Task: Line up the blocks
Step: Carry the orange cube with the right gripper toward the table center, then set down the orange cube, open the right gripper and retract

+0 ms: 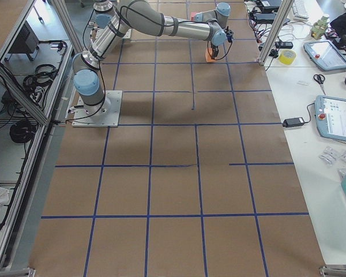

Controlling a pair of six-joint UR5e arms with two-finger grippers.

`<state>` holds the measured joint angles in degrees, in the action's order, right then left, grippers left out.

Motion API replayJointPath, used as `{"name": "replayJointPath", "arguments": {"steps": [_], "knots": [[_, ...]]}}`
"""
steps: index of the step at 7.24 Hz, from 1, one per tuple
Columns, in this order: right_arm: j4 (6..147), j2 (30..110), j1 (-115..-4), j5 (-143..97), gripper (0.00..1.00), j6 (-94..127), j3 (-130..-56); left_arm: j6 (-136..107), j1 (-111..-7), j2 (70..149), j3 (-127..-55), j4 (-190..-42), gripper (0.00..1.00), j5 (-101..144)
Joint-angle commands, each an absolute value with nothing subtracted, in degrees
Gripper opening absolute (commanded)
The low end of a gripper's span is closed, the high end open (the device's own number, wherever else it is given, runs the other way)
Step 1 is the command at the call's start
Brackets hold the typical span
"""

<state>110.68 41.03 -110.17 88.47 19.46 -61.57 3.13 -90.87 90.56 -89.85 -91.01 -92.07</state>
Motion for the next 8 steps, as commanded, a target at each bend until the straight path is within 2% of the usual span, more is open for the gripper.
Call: {"name": "replayJointPath", "arguments": {"steps": [1,2,3,4,6,8], "knots": [[110.65,40.87,-110.39,89.38,0.53,20.13,-61.7,2.73,-90.44,90.88,-88.69,-90.45,1.0,-92.11],[110.65,40.7,-110.39,89.38,0.53,19.69,-61.7,3.33,-89.83,91.14,-88.51,-87.66,1.0,-92.46],[110.92,40.61,-110.39,89.38,0.68,19.25,-61.79,3.51,-88.87,91.23,-88.51,-87.37,1.0,-92.11],[111.27,40.08,-110.39,89.3,1.0,17.25,-61.79,3.6,-87.73,92.36,-88.33,-87.28,1.0,-92.02],[111.09,40.51,-110.3,89.21,1.0,17.75,-61.7,3.43,-86.67,92.2,-88.33,-87.19,1.0,-91.93],[108.39,46.37,-109.08,89.38,1.0,17.84,-62.48,3.43,-86.66,93.42,-88.68,-87.19,1.0,-91.23]]}}
